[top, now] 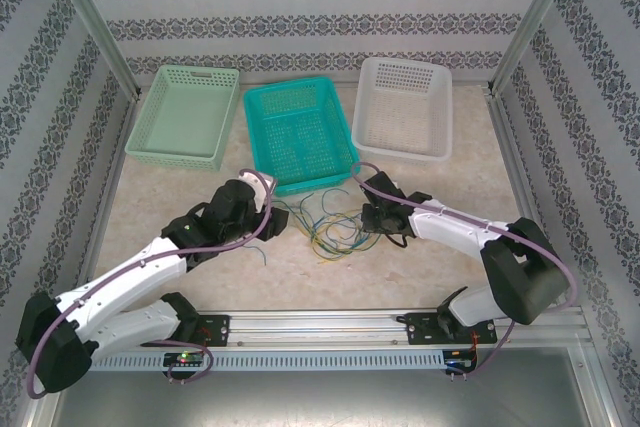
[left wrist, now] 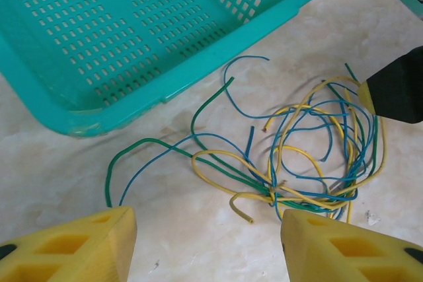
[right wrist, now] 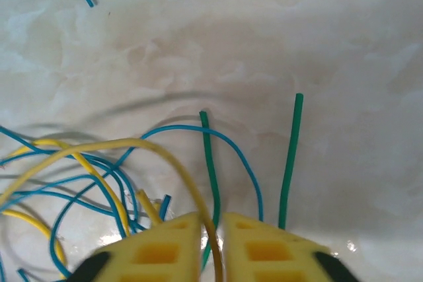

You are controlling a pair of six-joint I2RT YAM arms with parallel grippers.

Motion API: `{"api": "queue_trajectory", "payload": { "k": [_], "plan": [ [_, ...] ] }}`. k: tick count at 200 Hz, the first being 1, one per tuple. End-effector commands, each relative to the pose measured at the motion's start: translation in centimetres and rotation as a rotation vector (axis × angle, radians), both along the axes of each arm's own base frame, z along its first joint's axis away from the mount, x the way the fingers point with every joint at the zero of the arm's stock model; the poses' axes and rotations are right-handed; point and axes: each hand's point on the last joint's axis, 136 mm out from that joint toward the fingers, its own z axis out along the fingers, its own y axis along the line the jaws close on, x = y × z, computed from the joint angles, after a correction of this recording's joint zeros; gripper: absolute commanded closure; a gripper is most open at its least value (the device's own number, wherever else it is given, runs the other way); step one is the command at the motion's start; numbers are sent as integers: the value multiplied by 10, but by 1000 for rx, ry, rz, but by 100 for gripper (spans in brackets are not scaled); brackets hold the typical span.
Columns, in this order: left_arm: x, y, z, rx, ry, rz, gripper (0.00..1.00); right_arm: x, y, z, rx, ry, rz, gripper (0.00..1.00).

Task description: Untangle the cables

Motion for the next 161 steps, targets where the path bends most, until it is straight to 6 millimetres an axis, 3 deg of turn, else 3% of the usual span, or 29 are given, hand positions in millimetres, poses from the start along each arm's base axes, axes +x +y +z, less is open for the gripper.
{"api": "queue_trajectory", "payload": {
  "k": [1,22,67,83,110,131,161],
  "plan": [
    [9,-12,21,-55,-55,-32,40,3,4,13,24,-34,19,94],
    [10,-11,19,-51,-50,-26,41,3,-1,36,16,-83,18,100],
    [13,-19,19,-52,-50,-49,41,-5,14,133,26,-319,165,100],
    [15,-28,23,-68,-51,-78,41,-10,20,156,8,-367,227,100],
    [17,-46,32,-101,-59,-146,41,-14,30,177,-33,-406,304,100],
    [21,-59,38,-109,-65,-182,41,-15,49,192,-5,-440,375,100],
    [29,-78,49,-145,-97,-232,41,-17,69,198,-4,-425,466,100]
  ]
}}
